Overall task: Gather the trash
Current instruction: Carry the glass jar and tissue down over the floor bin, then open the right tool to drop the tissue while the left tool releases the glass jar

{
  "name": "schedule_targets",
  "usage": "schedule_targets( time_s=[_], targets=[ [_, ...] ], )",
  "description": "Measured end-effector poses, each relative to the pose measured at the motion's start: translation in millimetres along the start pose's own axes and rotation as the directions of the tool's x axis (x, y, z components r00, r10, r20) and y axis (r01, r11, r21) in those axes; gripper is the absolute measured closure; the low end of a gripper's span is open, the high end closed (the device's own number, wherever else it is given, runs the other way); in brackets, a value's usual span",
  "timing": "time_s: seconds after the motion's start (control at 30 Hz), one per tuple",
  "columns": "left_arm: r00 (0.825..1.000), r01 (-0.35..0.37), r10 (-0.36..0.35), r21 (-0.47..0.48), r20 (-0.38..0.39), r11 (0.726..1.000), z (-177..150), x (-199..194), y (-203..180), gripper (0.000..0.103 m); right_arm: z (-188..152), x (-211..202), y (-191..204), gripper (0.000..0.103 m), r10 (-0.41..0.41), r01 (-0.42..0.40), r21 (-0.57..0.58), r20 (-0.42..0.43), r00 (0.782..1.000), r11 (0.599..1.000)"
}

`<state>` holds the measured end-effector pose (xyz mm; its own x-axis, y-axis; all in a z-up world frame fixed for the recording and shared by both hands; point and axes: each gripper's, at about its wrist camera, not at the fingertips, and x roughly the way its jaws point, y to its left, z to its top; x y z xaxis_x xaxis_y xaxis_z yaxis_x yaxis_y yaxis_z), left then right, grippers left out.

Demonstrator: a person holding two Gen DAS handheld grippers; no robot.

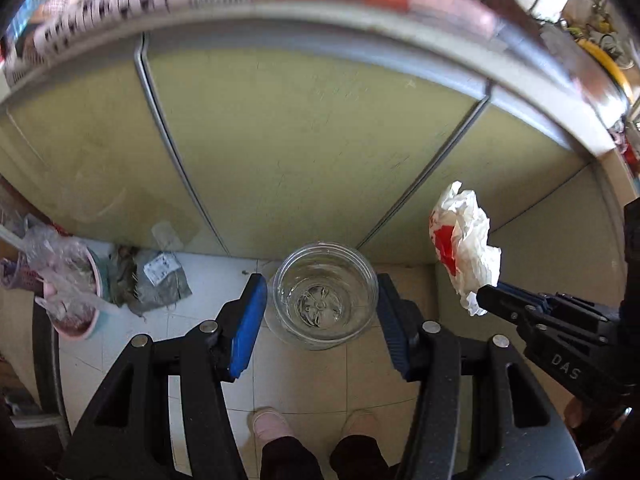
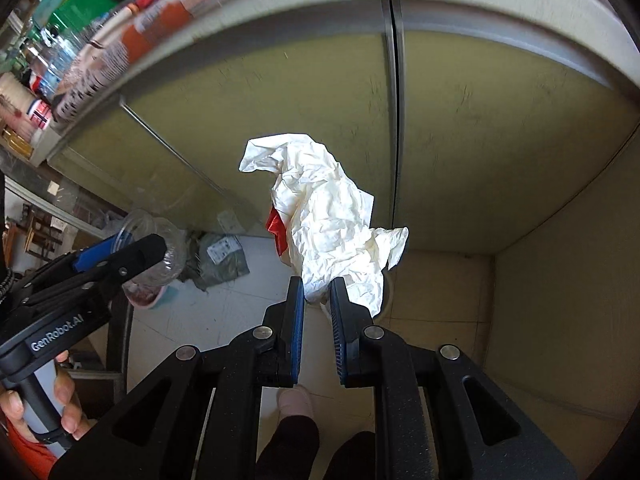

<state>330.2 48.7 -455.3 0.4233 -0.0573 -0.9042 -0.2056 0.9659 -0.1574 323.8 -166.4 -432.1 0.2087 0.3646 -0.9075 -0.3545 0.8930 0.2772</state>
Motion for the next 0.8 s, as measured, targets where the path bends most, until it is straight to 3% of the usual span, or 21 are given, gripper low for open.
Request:
schedule_targets(
  time_s=[0.23,0.43,0.6,0.8],
  targets=[
    [0.999,-0.022,0.02,-0.044,-0.043,0.999,-23,88,26,0.049,-20,119,-25,0.091,-0.022,0.024,0.017,-0.122,0.992,1.0],
    [0.997,-0.028,0.024,-0.057,-0.075,0.998,-39,142,39,0.049,-27,193,-34,0.087,-0.002,0.007,0.029,-0.184,0.983,1.0],
    [0.994,-0.027,0.022,-0.045,-0.11,0.999,-49,173,38,0.049,-26,219,-34,0.085,-0.007,0.009,0.008,-0.22,0.976,1.0],
    [0.987,-0.001,-0.004,-0.03,-0.159,1.0,-54,197,23,0.049,-26,204,-48,0.072,-0.007,0.013,0.033,-0.182,0.983,0.999]
  ],
)
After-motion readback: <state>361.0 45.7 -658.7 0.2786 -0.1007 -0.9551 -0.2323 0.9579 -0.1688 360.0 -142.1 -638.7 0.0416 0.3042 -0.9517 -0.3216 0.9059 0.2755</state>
